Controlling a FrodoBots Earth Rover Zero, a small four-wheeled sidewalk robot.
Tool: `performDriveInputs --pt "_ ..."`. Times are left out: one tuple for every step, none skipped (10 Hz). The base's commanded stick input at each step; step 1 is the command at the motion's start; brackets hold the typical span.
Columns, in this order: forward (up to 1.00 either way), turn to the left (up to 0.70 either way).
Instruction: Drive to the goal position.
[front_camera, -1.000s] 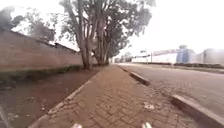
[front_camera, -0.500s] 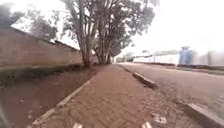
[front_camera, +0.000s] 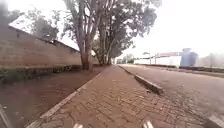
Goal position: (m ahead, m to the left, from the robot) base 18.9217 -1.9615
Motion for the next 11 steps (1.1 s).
performDriveInputs --pt "0.70 0.00" --pt "0.70 0.00" --pt "0.70 0.00" --pt "0.70 0.00" --pt "0.70 0.00" --pt "0.70 0.00" --pt "0.70 0.00" --pt "0.70 0.00" --pt "0.70 0.00" --pt "0.70 0.00" --pt "0.70 0.00"
